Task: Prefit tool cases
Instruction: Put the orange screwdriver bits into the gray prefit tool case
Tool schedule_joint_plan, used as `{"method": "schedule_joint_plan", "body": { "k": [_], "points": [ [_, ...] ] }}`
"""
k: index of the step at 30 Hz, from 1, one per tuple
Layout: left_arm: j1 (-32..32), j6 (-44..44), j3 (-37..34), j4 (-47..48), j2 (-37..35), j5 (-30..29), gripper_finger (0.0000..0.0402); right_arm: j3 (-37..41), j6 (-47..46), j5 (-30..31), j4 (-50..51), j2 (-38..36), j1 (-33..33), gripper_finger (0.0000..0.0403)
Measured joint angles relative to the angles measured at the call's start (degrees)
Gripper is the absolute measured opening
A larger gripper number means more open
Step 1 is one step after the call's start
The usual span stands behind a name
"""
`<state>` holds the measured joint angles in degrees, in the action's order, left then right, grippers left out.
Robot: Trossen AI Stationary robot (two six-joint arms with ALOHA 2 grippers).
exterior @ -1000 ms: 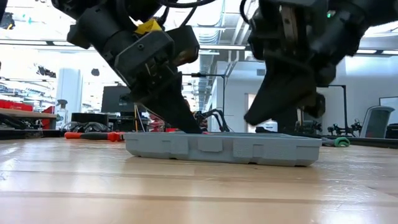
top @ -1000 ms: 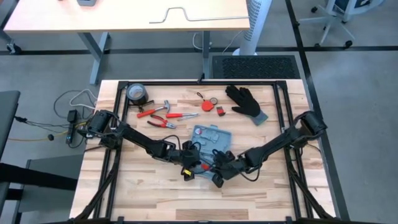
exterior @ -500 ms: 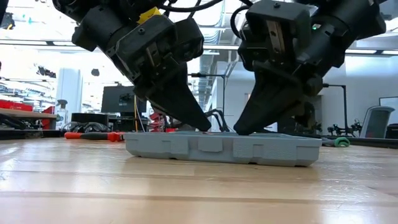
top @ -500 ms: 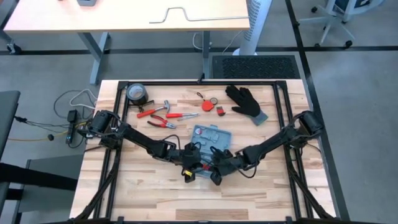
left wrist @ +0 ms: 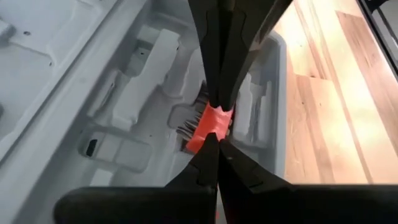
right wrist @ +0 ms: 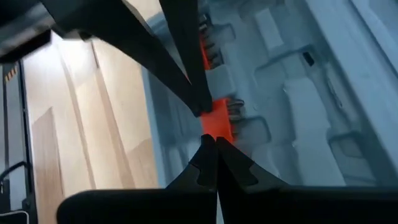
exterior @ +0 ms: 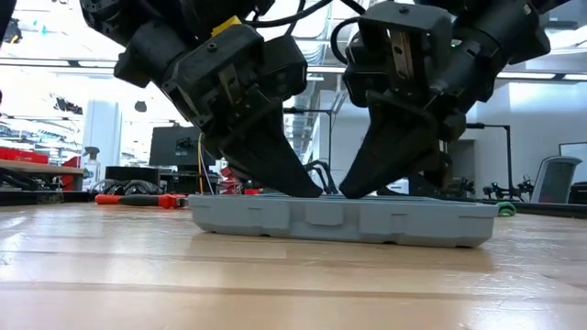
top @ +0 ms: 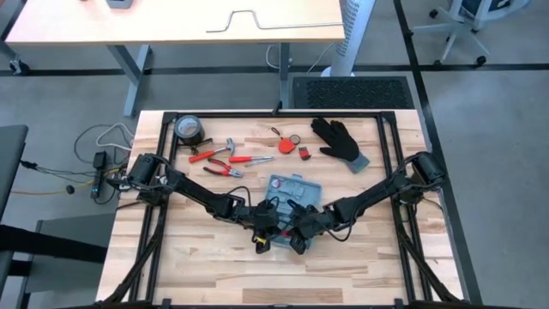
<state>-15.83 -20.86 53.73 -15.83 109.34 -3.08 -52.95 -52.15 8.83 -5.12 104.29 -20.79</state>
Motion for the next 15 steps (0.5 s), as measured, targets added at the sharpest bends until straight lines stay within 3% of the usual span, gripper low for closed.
{"method": "schedule_joint_plan", "body": {
  "k": [15],
  "points": [
    [0.5, 1.2, -0.1, -2.2, 0.9, 2.0, 0.0, 0.0, 1.7, -1.9, -0.6, 0.0, 1.5, 0.0001]
  ]
}}
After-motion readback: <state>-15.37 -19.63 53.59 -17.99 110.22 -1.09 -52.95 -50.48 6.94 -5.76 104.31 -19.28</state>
